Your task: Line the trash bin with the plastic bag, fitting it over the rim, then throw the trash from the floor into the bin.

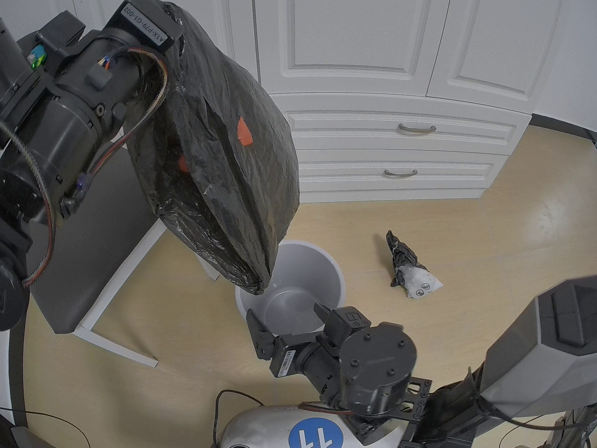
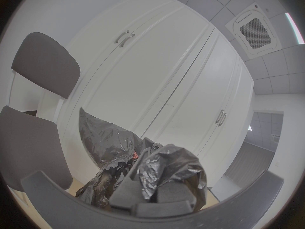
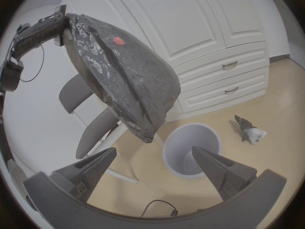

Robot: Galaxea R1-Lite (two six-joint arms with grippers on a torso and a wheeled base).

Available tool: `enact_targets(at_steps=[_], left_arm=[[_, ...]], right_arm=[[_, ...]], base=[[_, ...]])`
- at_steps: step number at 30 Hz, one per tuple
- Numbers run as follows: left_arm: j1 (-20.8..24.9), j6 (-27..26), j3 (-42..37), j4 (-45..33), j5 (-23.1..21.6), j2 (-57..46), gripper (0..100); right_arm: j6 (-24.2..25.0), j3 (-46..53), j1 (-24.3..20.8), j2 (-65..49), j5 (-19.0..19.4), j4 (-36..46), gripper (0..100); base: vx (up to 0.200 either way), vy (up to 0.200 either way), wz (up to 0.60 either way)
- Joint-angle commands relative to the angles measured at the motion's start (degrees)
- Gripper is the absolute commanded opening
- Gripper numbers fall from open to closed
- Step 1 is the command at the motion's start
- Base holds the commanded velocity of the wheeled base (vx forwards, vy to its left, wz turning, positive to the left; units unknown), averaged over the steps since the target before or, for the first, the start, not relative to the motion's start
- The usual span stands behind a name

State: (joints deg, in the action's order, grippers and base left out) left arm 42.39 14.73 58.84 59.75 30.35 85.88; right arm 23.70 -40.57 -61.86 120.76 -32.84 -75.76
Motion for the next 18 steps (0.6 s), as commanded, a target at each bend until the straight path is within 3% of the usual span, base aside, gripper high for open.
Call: enact_targets(at_steps=[1,8,18], left_arm=[[1.4,-0.1,0.2,0.7,0.3,-0.3,0],[1.6,-0.2,0.2,0.8,0.4,-0.6,0],[3.4,-1.1,0.7,0.8,2.0,-1.5,0]], right_arm=[[1.5,-4.1,-0.1,4.1,-1.5,0.1,100],[2.1,-9.4,0.8,5.2,-6.3,0.1,100],[3.3,-11.9,0.6,6.1,-8.0,0.1,100]], base=[[0.000,0.000,0.00],[0.000,0.000,0.00],[0.000,0.000,0.00]])
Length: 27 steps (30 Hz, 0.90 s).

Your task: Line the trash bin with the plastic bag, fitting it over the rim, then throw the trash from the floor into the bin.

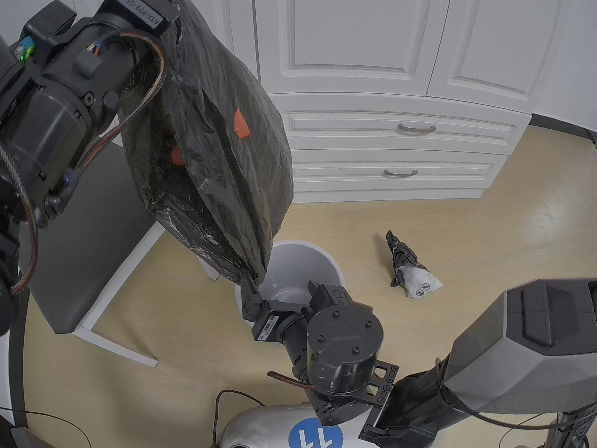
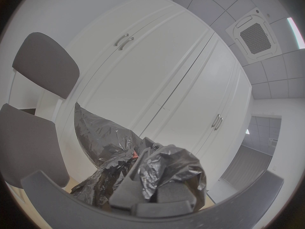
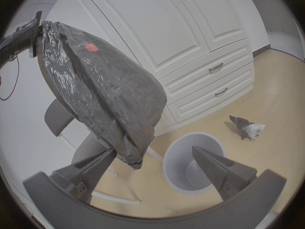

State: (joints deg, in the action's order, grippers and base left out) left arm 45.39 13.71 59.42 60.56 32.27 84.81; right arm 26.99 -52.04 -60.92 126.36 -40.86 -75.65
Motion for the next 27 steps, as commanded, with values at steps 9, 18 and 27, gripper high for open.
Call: enact_targets(at_steps=[9,18,27], left_arm=[[1.1,-0.1,0.8,0.0,0.7,-0.3,0],[1.9,-0.2,1.9,0.0,2.5,-0.4,0],[1.8,-0.2,2.2,0.0,2.6,-1.7,0]], right_arm=[[-0.1,-1.5,-0.4,2.4,-1.4,-0.1,100],[-2.3,-8.8,5.0,3.7,-8.2,0.3,100],[-6.1,-8.0,11.8,-2.5,-8.0,0.5,100]], base=[[0.000,0.000,0.00],[0.000,0.000,0.00],[0.000,0.000,0.00]])
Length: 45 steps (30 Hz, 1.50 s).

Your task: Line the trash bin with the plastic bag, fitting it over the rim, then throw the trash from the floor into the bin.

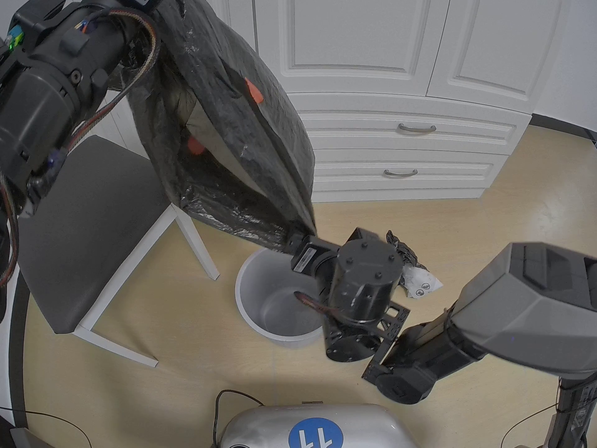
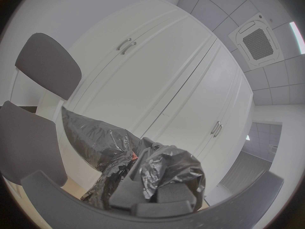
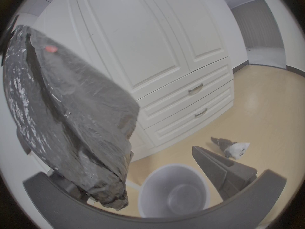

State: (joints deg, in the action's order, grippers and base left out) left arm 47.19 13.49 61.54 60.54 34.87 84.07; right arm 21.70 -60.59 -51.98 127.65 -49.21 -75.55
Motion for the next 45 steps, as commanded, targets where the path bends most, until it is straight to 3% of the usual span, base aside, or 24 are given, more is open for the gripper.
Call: enact_targets(at_steps=[1,5,15,17,18,19,21,22,27,45], left_arm=[[0.0,0.0,0.1,0.0,-0.1,-1.0,0],[0.0,-0.4,-0.1,0.0,0.0,-1.5,0],[1.2,-0.7,-0.7,-0.1,-0.1,-2.9,0],[1.8,-0.7,-0.8,-0.1,-0.1,-3.3,0],[1.8,-0.7,-0.9,-0.1,-0.1,-3.3,0],[2.3,-0.7,-1.2,-0.1,-0.1,-3.5,0],[2.4,-0.7,-1.2,-0.2,-0.1,-3.6,0],[2.8,-0.7,-1.2,-0.2,-0.1,-3.9,0],[3.1,-0.7,-1.2,-0.3,-0.1,-4.5,0],[3.9,-0.7,-1.6,-0.3,-0.1,-4.4,0]], right_arm=[[-1.0,0.9,3.9,-4.3,0.5,0.6,100],[-1.0,1.3,6.5,-5.4,2.4,0.9,100],[2.3,6.0,10.0,-9.3,12.7,1.0,100],[6.2,9.2,10.1,-10.9,19.1,0.9,100],[6.5,9.3,10.1,-11.0,19.4,0.9,100],[10.3,11.7,10.7,-11.8,25.1,0.8,100],[11.6,12.2,11.1,-12.0,27.3,0.7,100],[13.5,12.4,12.4,-11.5,30.3,0.6,100],[13.6,11.2,14.1,-9.7,30.2,0.0,100],[13.6,11.9,13.2,-11.7,30.1,0.0,100]], base=[[0.000,0.000,0.00],[0.000,0.000,0.00],[0.000,0.000,0.00],[0.000,0.000,0.00],[0.000,0.000,0.00],[0.000,0.000,0.00],[0.000,0.000,0.00],[0.000,0.000,0.00],[0.000,0.000,0.00],[0.000,0.000,0.00]])
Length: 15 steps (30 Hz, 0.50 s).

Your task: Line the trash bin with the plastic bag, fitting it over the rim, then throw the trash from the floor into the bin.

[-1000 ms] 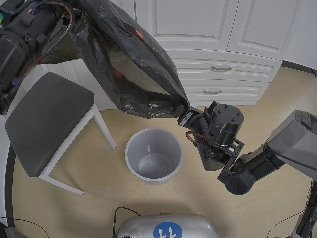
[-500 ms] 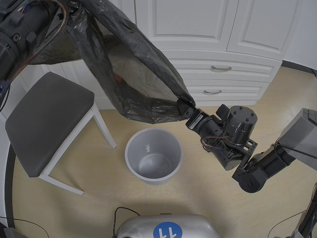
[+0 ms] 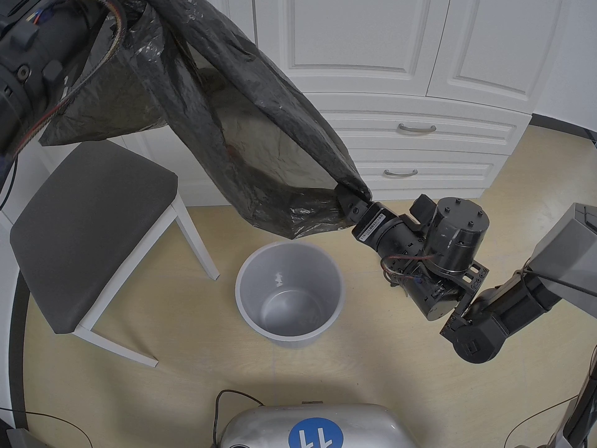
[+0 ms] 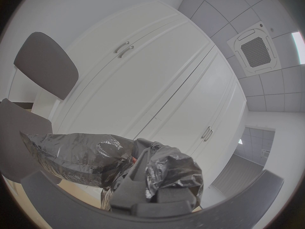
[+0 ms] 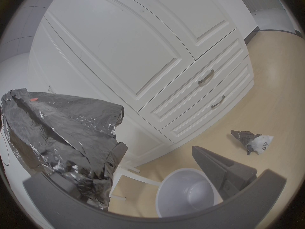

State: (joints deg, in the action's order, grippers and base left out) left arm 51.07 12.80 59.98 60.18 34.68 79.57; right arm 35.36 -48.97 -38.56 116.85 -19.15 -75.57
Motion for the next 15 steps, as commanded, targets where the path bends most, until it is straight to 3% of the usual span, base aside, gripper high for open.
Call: enact_targets(at_steps=[1,15], left_arm=[[0.0,0.0,0.0,0.0,0.0,0.1,0],[0.3,0.0,0.0,0.2,0.0,0.1,0]], right_arm=[[0.0,0.4,-0.2,-1.2,0.1,0.0,100],[0.0,0.8,-1.7,-0.9,0.0,-0.1,100]], base=[[0.000,0.000,0.00],[0.000,0.000,0.00]])
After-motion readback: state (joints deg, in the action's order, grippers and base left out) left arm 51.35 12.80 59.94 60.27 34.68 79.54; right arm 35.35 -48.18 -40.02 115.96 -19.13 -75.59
